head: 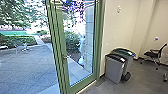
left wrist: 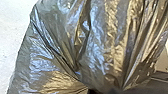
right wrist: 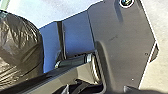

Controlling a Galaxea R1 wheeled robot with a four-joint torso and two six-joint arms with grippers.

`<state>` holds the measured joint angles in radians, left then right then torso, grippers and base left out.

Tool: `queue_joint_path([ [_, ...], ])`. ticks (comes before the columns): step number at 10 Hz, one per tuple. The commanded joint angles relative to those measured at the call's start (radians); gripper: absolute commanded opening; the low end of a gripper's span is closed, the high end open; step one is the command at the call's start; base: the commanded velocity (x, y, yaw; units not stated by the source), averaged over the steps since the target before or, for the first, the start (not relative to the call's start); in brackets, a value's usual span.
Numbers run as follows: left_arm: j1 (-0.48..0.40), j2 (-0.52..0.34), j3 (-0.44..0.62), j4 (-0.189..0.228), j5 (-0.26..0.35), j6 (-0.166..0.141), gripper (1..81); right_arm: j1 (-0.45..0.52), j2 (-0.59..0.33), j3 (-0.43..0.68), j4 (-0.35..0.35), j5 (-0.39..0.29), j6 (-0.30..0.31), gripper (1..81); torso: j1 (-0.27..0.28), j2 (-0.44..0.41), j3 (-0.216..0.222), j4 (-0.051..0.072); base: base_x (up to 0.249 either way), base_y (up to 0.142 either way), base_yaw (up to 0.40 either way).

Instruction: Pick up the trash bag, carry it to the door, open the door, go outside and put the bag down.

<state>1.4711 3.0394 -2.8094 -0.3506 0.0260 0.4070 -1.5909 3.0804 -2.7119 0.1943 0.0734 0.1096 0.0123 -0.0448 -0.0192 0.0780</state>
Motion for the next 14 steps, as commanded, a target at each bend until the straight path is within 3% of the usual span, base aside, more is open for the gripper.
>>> queue_joint_path([
  [1, -0.064, -0.003, -0.004, 0.007, 0.057, 0.004, 1.0, 0.045, 0.007, 0.003, 0.001, -0.06, -0.002, 81.1, 0.0, 0.0, 0.0, 0.0, 0.169, 0.0, 0.0],
  [6, -0.064, -0.005, -0.002, -0.001, 0.054, 0.004, 1.0, 0.016, 0.016, 0.005, -0.03, -0.05, -0.013, 81.1, 0.001, 0.0, 0.0, 0.0, 0.167, 0.0, 0.0],
  [8, -0.059, -0.008, 0.004, 0.005, 0.026, 0.006, 1.0, 0.005, 0.019, 0.006, -0.036, -0.012, -0.013, 81.1, 0.001, 0.0, 0.0, 0.0, 0.138, 0.0, 0.0],
  [14, -0.059, -0.008, 0.004, 0.015, 0.028, 0.006, 1.0, 0.005, 0.025, 0.005, -0.035, -0.012, -0.011, 81.1, 0.0, 0.0, 0.0, 0.0, 0.138, 0.0, 0.0],
])
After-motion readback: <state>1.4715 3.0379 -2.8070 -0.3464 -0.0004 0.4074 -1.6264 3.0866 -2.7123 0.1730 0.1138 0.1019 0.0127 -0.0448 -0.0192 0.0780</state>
